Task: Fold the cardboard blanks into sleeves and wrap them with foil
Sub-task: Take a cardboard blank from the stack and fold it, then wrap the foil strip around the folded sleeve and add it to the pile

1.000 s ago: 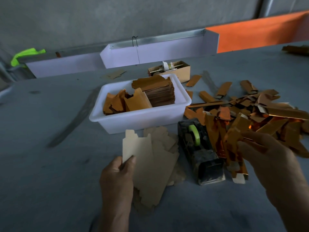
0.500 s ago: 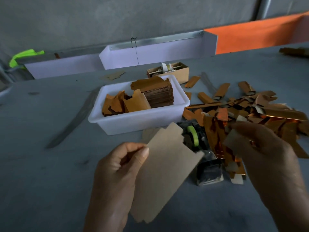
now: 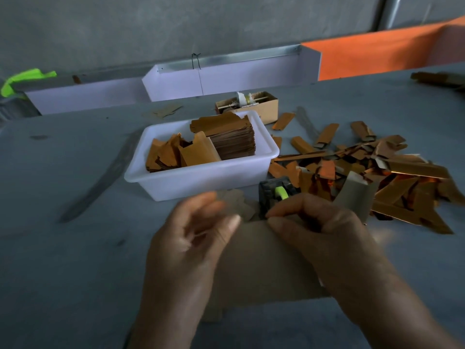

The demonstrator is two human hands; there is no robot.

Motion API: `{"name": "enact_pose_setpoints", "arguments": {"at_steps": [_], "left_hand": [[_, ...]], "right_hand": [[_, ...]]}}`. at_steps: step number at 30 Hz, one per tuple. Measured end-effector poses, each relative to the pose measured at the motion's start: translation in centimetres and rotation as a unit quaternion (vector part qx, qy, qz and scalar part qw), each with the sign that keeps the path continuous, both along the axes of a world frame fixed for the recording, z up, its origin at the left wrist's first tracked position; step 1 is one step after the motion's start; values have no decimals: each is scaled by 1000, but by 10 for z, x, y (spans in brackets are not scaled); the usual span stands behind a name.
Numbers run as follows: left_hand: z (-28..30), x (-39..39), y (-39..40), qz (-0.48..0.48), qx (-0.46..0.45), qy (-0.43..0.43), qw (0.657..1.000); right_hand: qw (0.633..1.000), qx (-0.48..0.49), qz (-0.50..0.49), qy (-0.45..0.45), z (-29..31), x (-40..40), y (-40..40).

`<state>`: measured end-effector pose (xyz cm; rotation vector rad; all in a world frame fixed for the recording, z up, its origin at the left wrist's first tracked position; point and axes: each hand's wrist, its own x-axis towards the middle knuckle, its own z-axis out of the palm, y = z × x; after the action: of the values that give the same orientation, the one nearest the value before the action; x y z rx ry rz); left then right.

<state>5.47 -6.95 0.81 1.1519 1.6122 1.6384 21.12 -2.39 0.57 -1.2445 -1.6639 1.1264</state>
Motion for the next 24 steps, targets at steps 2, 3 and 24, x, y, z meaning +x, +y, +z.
{"name": "enact_pose_setpoints", "arguments": {"at_steps": [2,3,24], "left_hand": [[-5,-9,1,44,-8,-116,992],[-8,-12,1,19,-33,-158,987],[-18,15,3,53,-3,-166,985]], "right_hand": [[990,-48,-70,116,-8,-3,1],[980,-68,-95,159,-13,-5,1],[992,-72,12,104,-31,-5,0]]}}
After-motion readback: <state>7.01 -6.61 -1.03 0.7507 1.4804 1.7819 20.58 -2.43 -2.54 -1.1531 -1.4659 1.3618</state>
